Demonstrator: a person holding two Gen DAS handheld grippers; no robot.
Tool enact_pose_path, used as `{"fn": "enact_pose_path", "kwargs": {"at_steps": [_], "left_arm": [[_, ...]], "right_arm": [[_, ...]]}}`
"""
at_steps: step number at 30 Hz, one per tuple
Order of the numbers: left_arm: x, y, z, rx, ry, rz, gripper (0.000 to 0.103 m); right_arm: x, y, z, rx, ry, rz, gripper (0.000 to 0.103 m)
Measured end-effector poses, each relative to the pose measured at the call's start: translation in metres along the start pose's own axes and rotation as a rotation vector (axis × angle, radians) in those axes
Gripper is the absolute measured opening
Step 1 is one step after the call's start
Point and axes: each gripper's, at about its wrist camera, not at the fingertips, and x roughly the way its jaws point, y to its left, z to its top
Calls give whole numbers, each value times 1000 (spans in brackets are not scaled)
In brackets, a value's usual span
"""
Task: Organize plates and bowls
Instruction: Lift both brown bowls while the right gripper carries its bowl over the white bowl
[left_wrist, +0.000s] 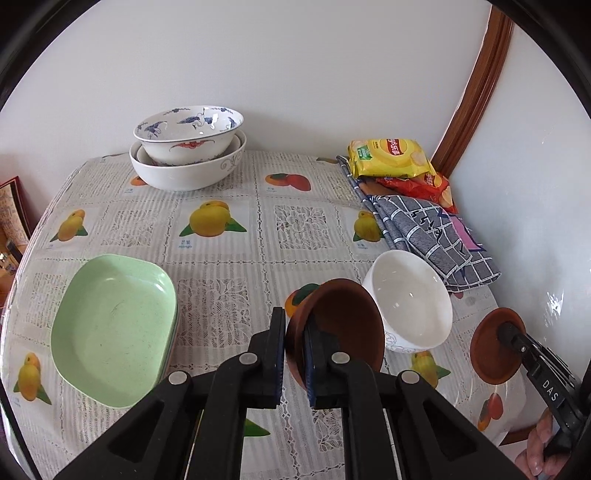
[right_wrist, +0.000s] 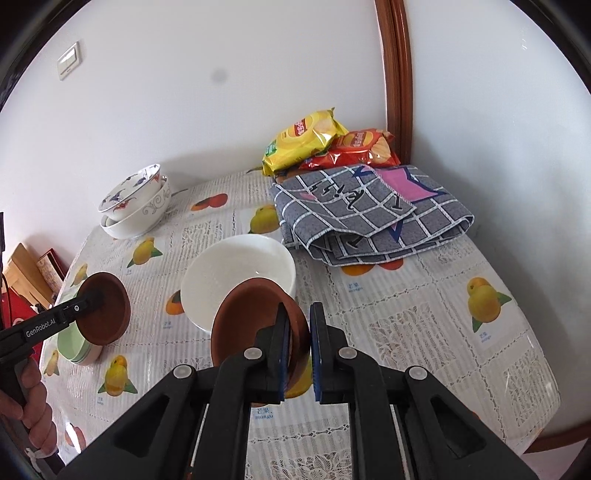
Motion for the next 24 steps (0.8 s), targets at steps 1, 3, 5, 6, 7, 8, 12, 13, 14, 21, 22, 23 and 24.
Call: {"fn": "enact_pose_path", "kwargs": {"at_steps": [1,3,5,6,7,8,12,13,14,21,22,23,24], "left_arm": [[-3,1,1,2,-3,-2,9],[-9,4,3,5,-8,3,9],[-13,5,5,11,-15,5,9],[-15,6,6,11,-19,4,9],[-17,6,7,10,-23,3,9],[-18,7,8,10,-26,4,9],[-20,11,11,10,-32,13,9],[-20,12,11,11,-29,14,9],[-19,13,12,10,-28,15,9],[-16,19,17,10,-25,19,9],[-15,19,17,10,-24,21,9],[-14,19,18,10,-23,23,9],[-12,20,18,9,-22,23,9]], "right_arm": [[-2,3,3,-10,-8,-1,10],[-7,11,8,-27,-28,-8,10],[-8,16,12,-35,-32,-6,10],[-8,18,13,-34,-33,-4,10],[-8,21,14,-33,-33,-1,10],[-7,23,15,-34,-31,3,10],[-1,31,17,-46,-24,5,10],[0,33,17,-47,-24,4,10],[1,34,17,-48,-23,6,10],[15,39,18,-43,-2,10,10],[17,39,18,-43,3,8,10],[19,40,19,-45,6,7,10],[21,41,19,-47,9,6,10]]}}
